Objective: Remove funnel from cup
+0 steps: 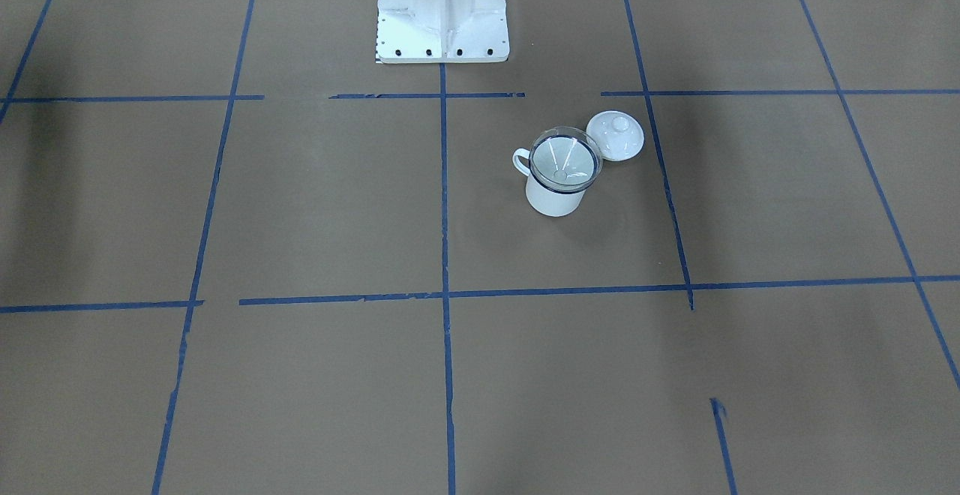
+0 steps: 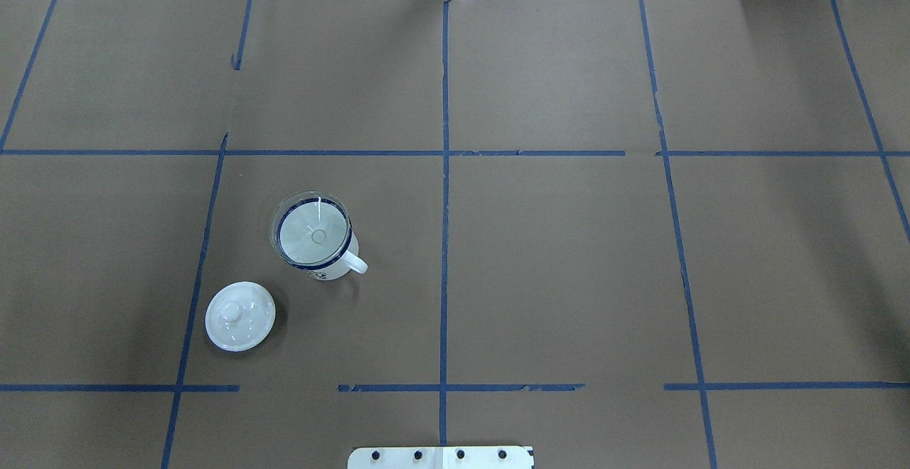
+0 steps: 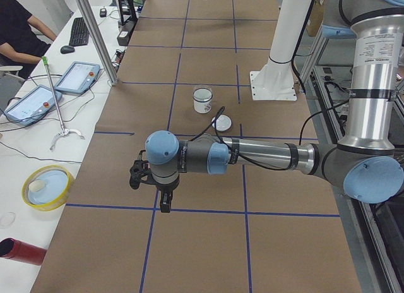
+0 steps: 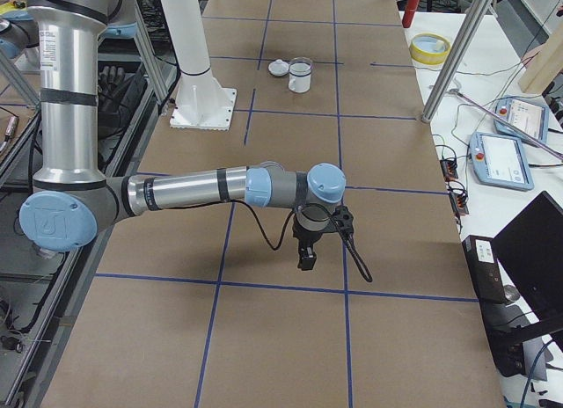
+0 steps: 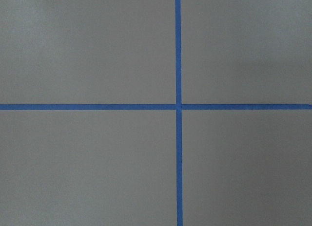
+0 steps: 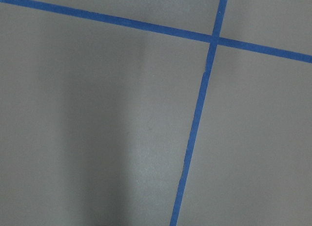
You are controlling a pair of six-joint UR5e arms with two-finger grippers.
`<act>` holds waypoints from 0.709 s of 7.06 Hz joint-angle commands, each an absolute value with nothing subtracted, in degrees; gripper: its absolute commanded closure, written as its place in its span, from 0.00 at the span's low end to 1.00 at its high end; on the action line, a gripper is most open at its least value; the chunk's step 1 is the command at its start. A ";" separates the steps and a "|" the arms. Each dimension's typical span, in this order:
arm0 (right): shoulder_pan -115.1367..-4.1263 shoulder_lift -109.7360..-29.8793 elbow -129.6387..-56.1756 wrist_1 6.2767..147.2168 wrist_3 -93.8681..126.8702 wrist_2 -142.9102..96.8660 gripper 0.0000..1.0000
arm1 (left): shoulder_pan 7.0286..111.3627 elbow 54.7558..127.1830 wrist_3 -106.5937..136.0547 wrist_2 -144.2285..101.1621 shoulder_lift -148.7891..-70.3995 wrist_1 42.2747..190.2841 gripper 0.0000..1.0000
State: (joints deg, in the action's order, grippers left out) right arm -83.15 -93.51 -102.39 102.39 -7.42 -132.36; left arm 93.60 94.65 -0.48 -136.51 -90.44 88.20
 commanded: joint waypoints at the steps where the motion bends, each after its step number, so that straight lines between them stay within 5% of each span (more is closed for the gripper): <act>1: -83.14 -93.52 -102.39 102.39 -7.47 -132.36 0.00 | 93.52 95.44 -0.09 -135.19 -90.44 88.07 0.00; 5: -83.14 -93.52 -102.39 102.39 -7.47 -132.36 0.00 | 93.52 96.59 0.09 -135.09 -90.09 88.68 0.00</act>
